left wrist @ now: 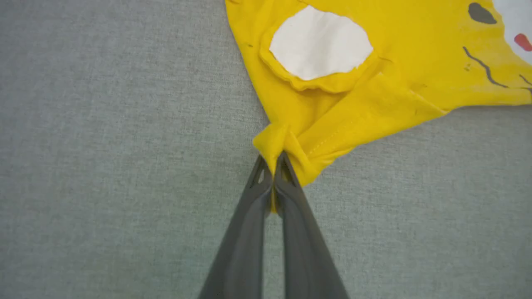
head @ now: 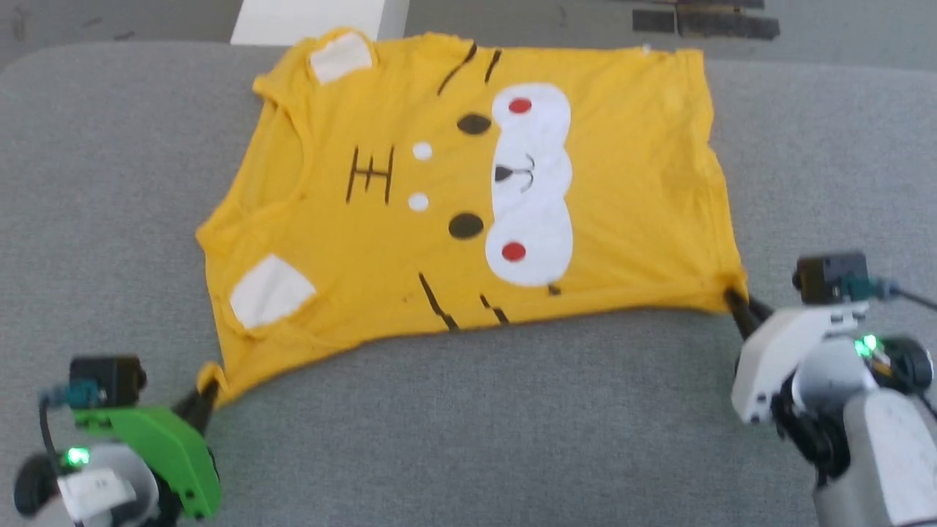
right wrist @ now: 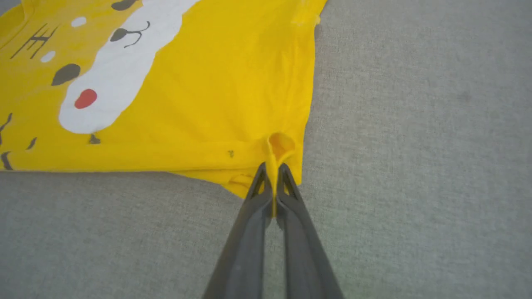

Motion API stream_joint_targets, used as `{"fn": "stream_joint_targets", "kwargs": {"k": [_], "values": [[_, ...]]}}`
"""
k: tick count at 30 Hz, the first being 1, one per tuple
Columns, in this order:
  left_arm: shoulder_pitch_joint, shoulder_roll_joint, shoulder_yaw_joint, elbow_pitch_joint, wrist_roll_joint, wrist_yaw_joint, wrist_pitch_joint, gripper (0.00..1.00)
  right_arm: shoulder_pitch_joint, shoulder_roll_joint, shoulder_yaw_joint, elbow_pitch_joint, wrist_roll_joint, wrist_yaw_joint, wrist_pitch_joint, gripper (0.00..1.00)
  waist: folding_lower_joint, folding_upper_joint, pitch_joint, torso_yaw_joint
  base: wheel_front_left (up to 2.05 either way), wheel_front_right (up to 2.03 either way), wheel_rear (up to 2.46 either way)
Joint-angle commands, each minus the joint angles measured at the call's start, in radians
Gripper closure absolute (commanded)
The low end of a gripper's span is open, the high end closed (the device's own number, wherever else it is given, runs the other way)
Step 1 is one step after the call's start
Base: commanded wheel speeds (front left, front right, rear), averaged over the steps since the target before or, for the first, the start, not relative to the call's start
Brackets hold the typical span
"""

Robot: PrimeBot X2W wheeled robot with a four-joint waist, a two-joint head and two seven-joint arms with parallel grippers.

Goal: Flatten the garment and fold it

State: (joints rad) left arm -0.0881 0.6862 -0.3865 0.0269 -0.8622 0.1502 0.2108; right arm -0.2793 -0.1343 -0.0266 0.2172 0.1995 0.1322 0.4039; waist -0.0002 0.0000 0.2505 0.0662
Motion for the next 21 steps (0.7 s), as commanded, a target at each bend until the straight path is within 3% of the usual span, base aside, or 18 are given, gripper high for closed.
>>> {"fn": "stream_joint_targets", "kwargs": {"k": [1, 8, 13, 16, 21], "values": [[0.043, -0.001, 0.006, -0.025, -0.016, 0.020, -0.003, 1.00, 0.046, 0.011, -0.015, -0.027, -0.006, -0.002, 0.020, 1.00, 0.0002, 0.0000, -0.046, 0.017, 0.00, 0.00, 0.00], [0.191, -0.015, 0.017, -0.115, -0.027, 0.080, -0.054, 1.00, 0.282, 0.056, -0.102, -0.224, -0.018, -0.002, 0.169, 1.00, 0.0002, 0.0000, -0.080, 0.031, 0.00, 0.00, 0.00], [0.260, -0.027, 0.007, -0.134, 0.001, 0.113, -0.103, 1.00, 0.418, 0.077, -0.137, -0.341, -0.021, -0.002, 0.207, 1.00, 0.0002, 0.0000, -0.089, 0.021, 0.00, 0.00, 0.00], [0.268, -0.049, 0.005, -0.135, 0.046, 0.127, -0.181, 1.00, 0.461, 0.081, -0.129, -0.353, -0.019, -0.002, 0.128, 1.00, 0.0002, 0.0000, -0.092, 0.016, 0.00, 0.00, 0.00], [0.222, -0.099, -0.020, -0.090, 0.200, 0.159, -0.379, 1.00, 0.482, 0.083, -0.095, -0.297, -0.010, -0.002, -0.117, 1.00, 0.0002, 0.0000, -0.094, 0.007, 0.00, 0.00, 0.00]]}}
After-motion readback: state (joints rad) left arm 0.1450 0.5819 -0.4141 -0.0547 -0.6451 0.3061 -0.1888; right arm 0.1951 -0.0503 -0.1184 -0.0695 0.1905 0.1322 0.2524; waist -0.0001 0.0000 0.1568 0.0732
